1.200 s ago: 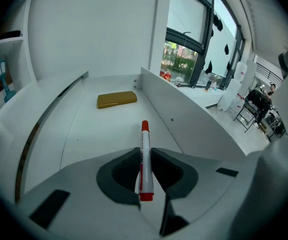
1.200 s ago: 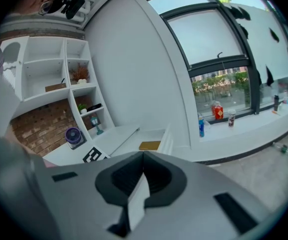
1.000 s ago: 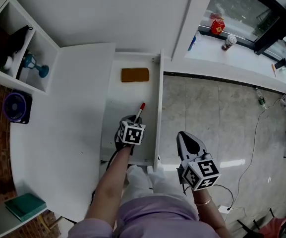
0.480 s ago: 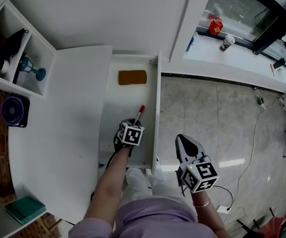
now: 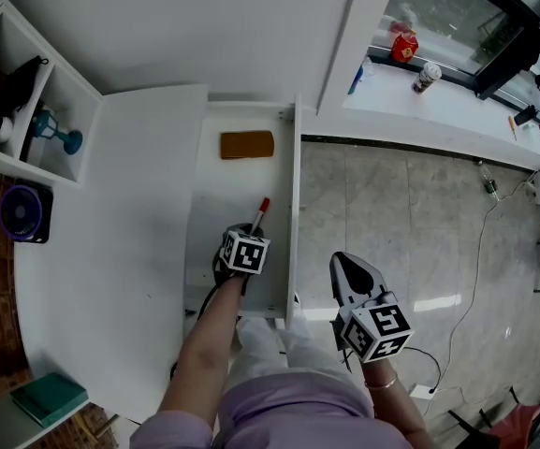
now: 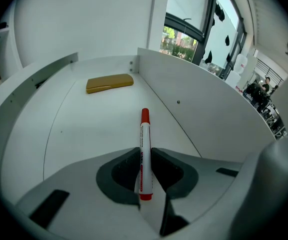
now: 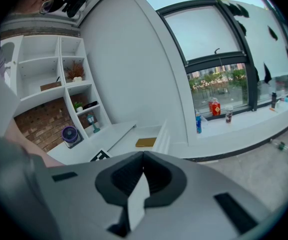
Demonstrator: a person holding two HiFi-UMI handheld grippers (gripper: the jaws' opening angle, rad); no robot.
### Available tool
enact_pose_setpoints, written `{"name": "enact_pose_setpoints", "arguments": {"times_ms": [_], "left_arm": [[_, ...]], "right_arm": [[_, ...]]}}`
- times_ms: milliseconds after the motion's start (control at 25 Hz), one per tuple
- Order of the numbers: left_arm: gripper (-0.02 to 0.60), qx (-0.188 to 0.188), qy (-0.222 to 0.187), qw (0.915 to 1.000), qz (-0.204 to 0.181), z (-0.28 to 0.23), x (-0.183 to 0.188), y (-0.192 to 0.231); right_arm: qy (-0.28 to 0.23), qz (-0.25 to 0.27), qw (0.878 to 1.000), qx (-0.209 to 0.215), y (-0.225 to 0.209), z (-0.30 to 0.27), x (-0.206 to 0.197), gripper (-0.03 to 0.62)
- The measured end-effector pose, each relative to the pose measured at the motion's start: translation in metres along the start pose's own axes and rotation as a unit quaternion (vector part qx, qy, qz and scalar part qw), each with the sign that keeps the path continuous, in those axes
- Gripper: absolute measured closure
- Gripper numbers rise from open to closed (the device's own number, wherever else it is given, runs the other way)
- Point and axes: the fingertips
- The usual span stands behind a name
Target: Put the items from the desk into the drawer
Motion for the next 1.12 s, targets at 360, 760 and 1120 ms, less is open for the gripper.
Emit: {"name": "enact_pose_setpoints", "arguments": {"times_ms": [360,760,1120], "left_arm": [[0.506,0.004,-0.002,1.0000,-0.008,0.000,0.001,0.001],[0.464,-0.003,-0.016,0.9999,-0.003,0.012,0.003,-0.007],[0.462,0.003,-0.085,0.9953,0.046,0.062,0.030,0.006]], "right_arm": [[-0.001,-0.002,1.000,0.004,0.000,-0.003,0.001,0.591],[-0.003,0.001,1.000,0.010,0.005,0.002,0.000,0.591],[-0.006,0.008,1.000,0.030,0.019,0.001,0.000,0.591]]}}
Point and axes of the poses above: the fingertips, and each gripper's own axes: z backward along the fingers, y to its left, x out of its top, and after that the axes turned 12 degrees about x, right-handed
